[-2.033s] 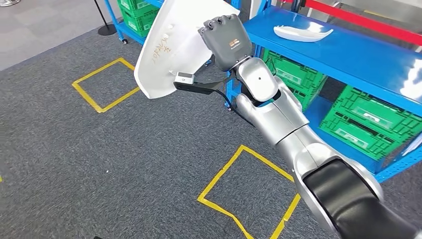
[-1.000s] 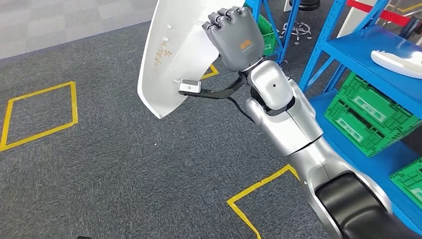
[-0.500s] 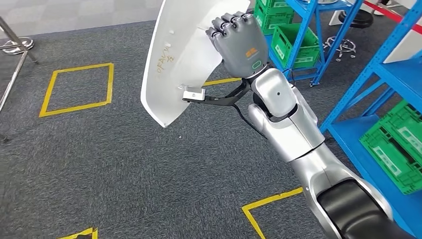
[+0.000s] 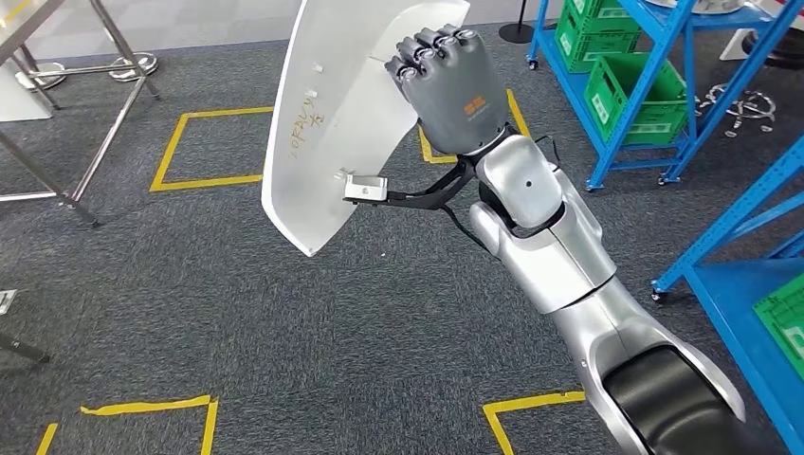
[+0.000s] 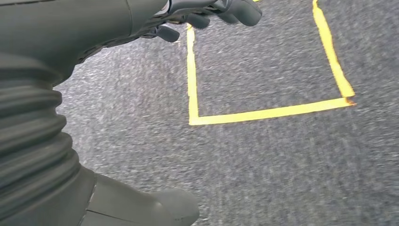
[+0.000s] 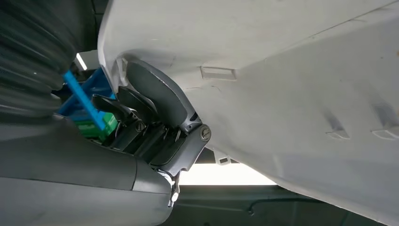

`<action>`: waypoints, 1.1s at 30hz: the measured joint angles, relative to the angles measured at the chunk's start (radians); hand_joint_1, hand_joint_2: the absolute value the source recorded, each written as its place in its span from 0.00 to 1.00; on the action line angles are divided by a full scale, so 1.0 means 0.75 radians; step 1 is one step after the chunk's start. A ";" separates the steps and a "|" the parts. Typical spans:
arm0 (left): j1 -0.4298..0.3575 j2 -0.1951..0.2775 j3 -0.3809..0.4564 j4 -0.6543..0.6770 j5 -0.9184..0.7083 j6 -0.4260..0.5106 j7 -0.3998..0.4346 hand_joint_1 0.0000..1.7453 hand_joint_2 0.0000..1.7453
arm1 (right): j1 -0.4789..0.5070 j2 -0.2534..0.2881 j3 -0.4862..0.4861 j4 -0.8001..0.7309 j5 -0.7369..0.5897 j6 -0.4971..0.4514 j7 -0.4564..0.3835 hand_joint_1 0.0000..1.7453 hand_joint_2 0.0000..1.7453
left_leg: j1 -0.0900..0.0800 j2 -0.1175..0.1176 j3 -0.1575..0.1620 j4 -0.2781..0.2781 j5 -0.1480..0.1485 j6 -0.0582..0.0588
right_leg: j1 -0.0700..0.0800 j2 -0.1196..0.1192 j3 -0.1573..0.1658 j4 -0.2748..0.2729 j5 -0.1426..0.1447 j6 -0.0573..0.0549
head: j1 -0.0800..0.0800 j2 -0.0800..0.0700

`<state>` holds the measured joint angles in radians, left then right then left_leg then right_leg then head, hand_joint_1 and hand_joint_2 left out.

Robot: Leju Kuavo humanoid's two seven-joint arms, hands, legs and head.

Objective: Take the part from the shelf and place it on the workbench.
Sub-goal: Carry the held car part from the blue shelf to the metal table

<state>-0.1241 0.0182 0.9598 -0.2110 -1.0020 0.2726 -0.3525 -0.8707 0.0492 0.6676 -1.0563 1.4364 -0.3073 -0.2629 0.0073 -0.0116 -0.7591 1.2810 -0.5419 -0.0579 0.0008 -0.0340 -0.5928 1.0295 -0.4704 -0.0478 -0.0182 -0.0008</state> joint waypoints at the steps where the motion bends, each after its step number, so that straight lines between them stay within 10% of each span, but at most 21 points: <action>1: 0.002 -0.002 0.000 0.001 -0.001 0.000 0.000 0.00 1.00 | 0.003 -0.002 0.000 0.000 0.000 0.000 0.000 1.00 1.00 | 0.000 0.004 -0.002 0.013 0.005 0.000 | 0.002 -0.019 0.000 0.000 -0.001 -0.001 | 0.000 0.000; 6: 0.001 -0.002 0.000 0.001 -0.004 0.000 -0.004 0.00 1.00 | 0.005 -0.009 -0.002 -0.021 -0.016 -0.010 0.009 1.00 1.00 | -0.019 0.099 0.192 -0.329 0.133 0.030 | 0.015 -0.100 0.007 0.005 -0.014 0.013 | 0.001 0.000; 9: 0.006 -0.002 0.000 0.001 -0.006 0.000 -0.003 0.00 1.00 | 0.007 -0.015 -0.005 -0.042 -0.026 -0.014 0.011 1.00 1.00 | -0.020 0.072 0.198 -0.350 0.140 0.055 | 0.017 -0.131 0.012 0.005 -0.020 0.031 | 0.003 0.000; 13: 0.002 -0.002 0.000 0.001 -0.009 0.000 0.002 0.00 1.00 | 0.014 -0.024 -0.013 -0.064 -0.031 -0.016 0.016 1.00 1.00 | -0.006 0.013 0.201 -0.360 0.152 0.078 | 0.002 0.013 -0.071 0.192 -0.121 0.064 | 0.006 0.000; 16: 0.003 -0.003 0.000 0.001 -0.012 0.000 0.003 0.00 1.00 | 0.037 -0.038 -0.017 -0.066 -0.032 -0.014 0.018 1.00 1.00 | -0.006 -0.044 0.196 -0.356 0.154 0.081 | -0.001 0.040 -0.174 0.383 -0.171 0.069 | 0.009 0.000; 22: 0.003 -0.004 0.000 0.000 -0.015 -0.001 0.003 0.00 1.00 | 0.043 -0.044 -0.021 -0.078 -0.032 -0.013 0.021 1.00 1.00 | -0.001 -0.155 0.174 -0.337 0.159 0.050 | -0.011 0.163 -0.013 0.027 -0.009 0.055 | 0.009 0.000; 24: 0.008 -0.003 0.000 0.000 -0.015 -0.001 0.003 0.00 1.00 | 0.043 -0.044 -0.022 -0.081 -0.032 -0.012 0.022 1.00 1.00 | 0.003 -0.189 0.162 -0.344 0.168 0.030 | -0.008 0.131 -0.011 0.021 -0.003 0.041 | 0.009 0.000; 27: 0.011 -0.001 0.000 0.000 -0.017 -0.001 0.003 0.00 1.00 | 0.040 -0.038 -0.022 -0.082 -0.032 -0.008 0.023 1.00 1.00 | -0.002 -0.112 0.115 -0.268 0.121 0.012 | -0.011 0.075 -0.006 0.003 0.008 0.015 | 0.000 0.000; 30: 0.003 -0.003 0.000 -0.001 -0.025 -0.004 0.004 0.00 1.00 | 0.044 -0.037 -0.022 -0.082 -0.032 0.003 0.023 1.00 1.00 | -0.003 -0.007 0.008 -0.030 0.007 0.002 | -0.003 0.016 -0.008 0.001 0.007 0.005 | -0.006 0.000; 33: 0.003 -0.006 0.000 -0.001 -0.036 -0.005 0.005 0.00 1.00 | 0.051 -0.036 -0.022 -0.081 -0.031 0.017 0.025 1.00 1.00 | -0.001 0.017 0.045 -0.064 0.049 0.001 | 0.001 -0.043 -0.008 0.004 0.002 0.005 | -0.006 0.000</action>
<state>-0.1220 0.0137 0.9597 -0.2117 -1.0293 0.2686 -0.3491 -0.8321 0.0218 0.6512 -1.1168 1.4133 -0.2944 -0.2445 0.0065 0.0011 -0.7255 1.2329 -0.5050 -0.0568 0.0012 -0.0661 -0.5990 1.0327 -0.4690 -0.0442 -0.0229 -0.0008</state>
